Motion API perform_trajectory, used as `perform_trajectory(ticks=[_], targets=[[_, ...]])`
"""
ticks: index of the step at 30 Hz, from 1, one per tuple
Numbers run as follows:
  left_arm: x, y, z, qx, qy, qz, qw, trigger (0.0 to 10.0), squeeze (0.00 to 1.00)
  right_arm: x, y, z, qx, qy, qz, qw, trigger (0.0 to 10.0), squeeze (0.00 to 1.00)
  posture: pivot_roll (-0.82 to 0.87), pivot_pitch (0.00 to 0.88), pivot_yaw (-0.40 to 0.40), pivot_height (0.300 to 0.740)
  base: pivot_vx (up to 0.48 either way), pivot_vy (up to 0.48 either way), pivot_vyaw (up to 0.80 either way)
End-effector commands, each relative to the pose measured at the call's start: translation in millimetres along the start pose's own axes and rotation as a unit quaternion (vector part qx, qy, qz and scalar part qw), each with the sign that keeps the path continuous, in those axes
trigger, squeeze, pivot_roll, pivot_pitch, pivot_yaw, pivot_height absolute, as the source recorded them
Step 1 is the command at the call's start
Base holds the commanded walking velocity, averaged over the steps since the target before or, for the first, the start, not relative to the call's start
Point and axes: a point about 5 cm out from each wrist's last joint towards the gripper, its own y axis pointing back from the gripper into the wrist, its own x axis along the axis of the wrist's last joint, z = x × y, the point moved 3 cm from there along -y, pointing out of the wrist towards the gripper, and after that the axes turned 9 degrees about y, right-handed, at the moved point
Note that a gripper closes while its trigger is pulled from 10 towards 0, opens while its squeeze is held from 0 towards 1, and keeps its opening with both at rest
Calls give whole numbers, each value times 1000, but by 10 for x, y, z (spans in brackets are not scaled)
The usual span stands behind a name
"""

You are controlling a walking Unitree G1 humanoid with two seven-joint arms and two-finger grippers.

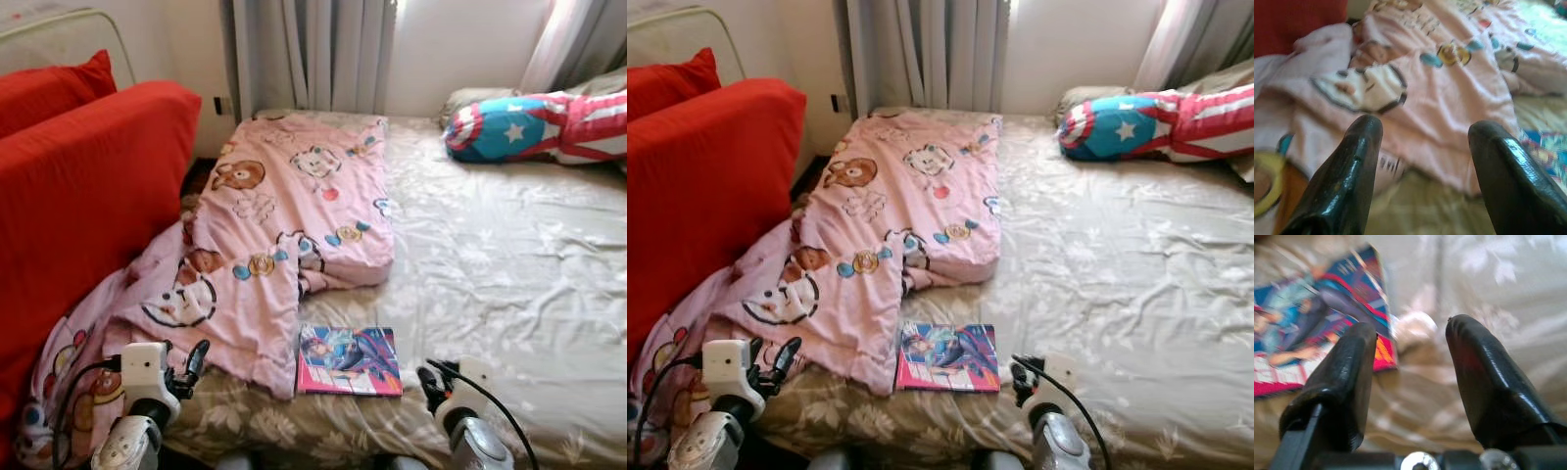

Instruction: Clean up the room

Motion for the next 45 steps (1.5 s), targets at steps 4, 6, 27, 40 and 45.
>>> perform_trajectory(ticks=[4,6,27,40,45], targets=[[153,67,60,-3,9,11,1000,10000,0,223,-96,53,-32,-92,2,995,10000,1000,186,204,-31,626,0,0,0],[198,106,71,-3,10,14,1000,10000,0,315,-127,31,-35,-115,10,993,10000,1000,193,227,-27,626,0,0,0],[317,599,221,5,15,-27,999,10000,0,835,-258,-111,5,169,15,986,10000,0,219,392,0,626,0,0,0],[309,709,231,12,14,-46,999,10000,0,952,-260,-9,-15,-34,40,998,10000,0,221,401,4,626,0,0,0],[317,725,230,14,13,-48,999,10000,0,888,-263,-115,11,-36,35,999,10000,0,231,402,8,626,0,0,0]])
